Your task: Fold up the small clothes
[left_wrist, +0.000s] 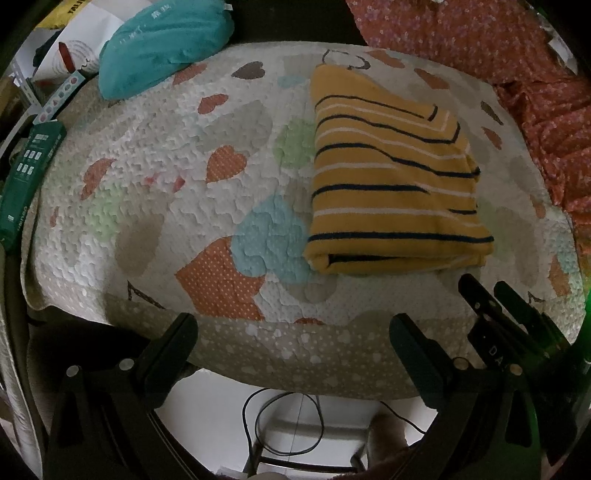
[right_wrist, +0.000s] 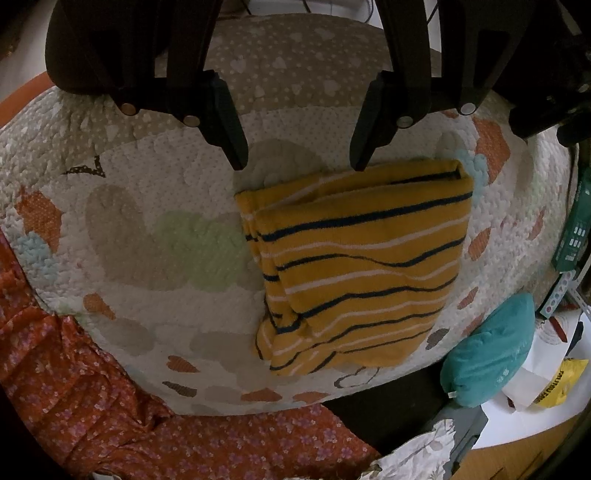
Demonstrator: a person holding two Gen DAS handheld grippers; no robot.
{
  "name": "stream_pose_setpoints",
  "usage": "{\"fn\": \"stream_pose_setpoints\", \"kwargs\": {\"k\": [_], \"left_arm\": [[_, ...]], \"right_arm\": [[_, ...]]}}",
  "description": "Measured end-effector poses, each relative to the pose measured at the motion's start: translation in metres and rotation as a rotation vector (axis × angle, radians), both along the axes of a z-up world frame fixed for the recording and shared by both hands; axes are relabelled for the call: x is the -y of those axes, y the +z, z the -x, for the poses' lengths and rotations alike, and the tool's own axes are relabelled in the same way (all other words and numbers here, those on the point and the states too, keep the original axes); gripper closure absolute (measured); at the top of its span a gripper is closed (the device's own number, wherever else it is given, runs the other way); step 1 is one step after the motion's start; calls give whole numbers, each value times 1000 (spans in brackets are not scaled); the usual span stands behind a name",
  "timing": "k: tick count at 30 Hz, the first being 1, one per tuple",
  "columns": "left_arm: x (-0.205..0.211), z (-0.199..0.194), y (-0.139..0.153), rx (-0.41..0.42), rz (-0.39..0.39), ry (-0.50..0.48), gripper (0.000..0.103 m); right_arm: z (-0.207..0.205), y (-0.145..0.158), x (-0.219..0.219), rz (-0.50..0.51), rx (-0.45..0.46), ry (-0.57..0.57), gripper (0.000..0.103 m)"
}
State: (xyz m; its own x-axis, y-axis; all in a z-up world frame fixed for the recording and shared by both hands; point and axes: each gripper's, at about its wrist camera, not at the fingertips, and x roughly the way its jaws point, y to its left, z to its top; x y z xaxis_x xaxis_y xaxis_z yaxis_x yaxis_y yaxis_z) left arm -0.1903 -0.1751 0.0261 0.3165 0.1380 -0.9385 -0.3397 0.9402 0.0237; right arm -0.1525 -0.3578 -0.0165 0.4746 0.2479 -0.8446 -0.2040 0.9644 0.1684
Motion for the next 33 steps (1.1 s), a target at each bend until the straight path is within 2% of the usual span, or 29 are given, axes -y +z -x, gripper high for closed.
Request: {"fn": "stream_pose_setpoints", "kwargs": {"k": [33], "left_arm": [[1,-8,-10,-26,9,2,0]], "right_arm": [[-3,-9,-5,10,-12,16,41]]}}
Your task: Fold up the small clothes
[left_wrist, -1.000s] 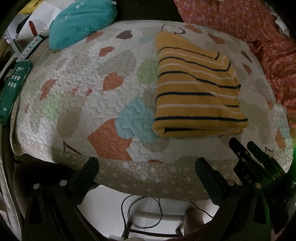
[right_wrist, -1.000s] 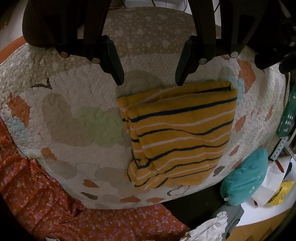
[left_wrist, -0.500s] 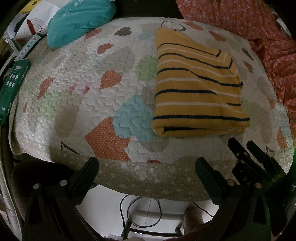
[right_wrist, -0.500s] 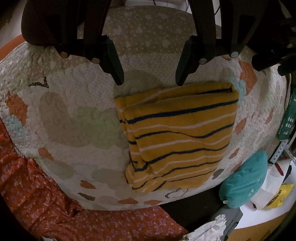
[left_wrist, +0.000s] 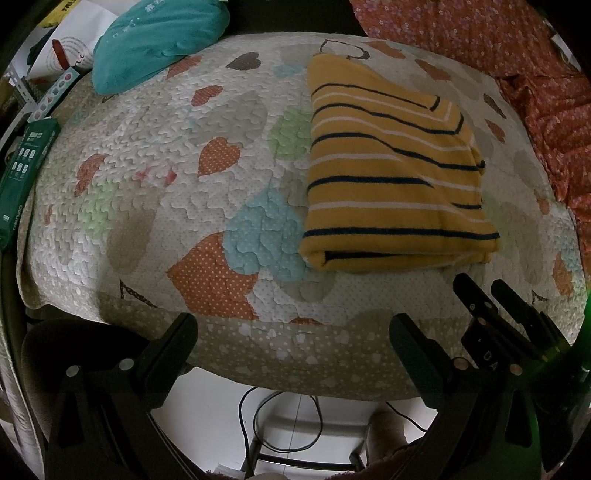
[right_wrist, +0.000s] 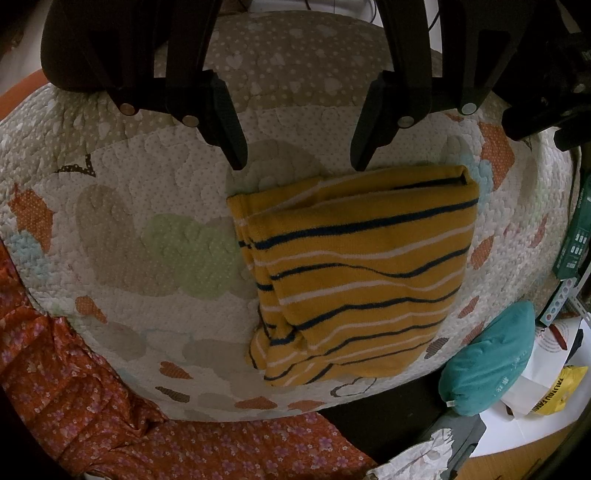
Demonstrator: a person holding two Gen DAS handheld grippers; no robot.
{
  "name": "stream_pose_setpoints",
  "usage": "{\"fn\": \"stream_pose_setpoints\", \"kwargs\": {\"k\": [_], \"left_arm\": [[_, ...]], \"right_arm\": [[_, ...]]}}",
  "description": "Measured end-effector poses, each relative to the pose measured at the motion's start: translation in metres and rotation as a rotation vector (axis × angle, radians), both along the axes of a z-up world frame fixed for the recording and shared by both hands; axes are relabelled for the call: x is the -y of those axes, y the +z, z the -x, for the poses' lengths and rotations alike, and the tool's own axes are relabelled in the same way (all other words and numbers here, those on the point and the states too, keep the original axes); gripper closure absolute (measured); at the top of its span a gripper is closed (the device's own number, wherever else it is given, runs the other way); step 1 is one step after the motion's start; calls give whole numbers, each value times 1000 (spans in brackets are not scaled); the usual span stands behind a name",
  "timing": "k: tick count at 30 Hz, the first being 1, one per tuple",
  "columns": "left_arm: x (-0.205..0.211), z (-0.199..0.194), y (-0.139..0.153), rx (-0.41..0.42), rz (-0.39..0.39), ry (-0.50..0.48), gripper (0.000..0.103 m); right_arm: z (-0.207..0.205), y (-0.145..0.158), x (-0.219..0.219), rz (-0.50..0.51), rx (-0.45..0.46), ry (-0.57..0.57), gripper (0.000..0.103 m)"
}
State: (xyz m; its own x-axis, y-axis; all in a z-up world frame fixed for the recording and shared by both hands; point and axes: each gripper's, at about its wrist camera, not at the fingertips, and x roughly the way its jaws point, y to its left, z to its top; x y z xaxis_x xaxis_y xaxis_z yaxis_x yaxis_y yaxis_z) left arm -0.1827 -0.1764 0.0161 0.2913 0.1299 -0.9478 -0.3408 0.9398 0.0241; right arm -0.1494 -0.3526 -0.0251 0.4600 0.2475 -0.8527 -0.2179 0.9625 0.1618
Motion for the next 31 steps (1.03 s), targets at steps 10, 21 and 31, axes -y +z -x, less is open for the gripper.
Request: {"fn": "stream_pose_setpoints", "kwargs": {"k": [10,21,31], "left_arm": [[-5,0,-2,2,9,19,0],[-28,-10,-5,9,52,70,0],[-39,-16,-9,29,93,68,0]], "right_arm": [[-2,6,-9,10,22,23,40],[-11,11,-21,28,37,50,40],[-23,15,-30,32,49,63,36]]}}
